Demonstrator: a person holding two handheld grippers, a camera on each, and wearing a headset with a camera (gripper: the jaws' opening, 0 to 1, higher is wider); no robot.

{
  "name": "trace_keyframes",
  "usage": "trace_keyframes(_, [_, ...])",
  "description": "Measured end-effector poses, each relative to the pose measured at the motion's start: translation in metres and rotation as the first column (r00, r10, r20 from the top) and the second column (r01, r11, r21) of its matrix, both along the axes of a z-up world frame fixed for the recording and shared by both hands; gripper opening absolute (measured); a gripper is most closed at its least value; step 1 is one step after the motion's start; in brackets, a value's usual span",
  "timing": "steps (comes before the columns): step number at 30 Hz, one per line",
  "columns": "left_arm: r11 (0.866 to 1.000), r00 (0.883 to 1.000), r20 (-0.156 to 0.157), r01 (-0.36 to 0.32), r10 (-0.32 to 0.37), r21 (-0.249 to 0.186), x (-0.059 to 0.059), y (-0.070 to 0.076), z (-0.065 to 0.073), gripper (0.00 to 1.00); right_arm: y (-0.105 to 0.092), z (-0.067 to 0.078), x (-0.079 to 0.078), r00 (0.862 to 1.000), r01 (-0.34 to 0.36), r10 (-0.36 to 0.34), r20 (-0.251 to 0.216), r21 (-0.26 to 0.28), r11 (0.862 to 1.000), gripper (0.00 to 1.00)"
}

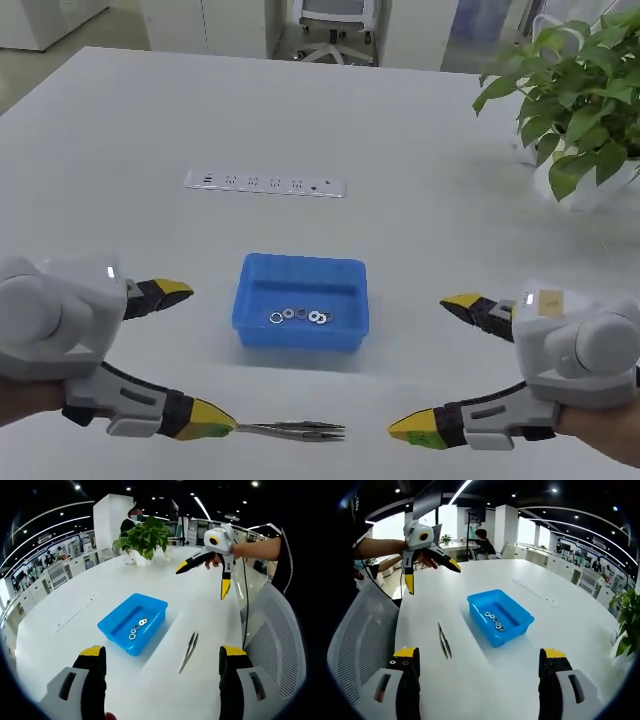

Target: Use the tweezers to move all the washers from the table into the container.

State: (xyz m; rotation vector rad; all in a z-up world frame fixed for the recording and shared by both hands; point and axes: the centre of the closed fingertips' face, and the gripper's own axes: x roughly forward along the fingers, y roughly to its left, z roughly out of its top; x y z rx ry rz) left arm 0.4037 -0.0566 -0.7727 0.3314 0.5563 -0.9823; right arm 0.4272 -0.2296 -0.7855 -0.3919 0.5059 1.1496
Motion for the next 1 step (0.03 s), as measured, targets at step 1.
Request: trace_keyframes(1, [1.0, 1.0, 0.001, -0.003, 0.003, 0.0, 0.0003, 0.0004, 0.0003, 0.99, -0.0011, 0.0, 0.0001, 1.0, 0.003, -0.003, 0.002, -0.001, 1.0, 1.0])
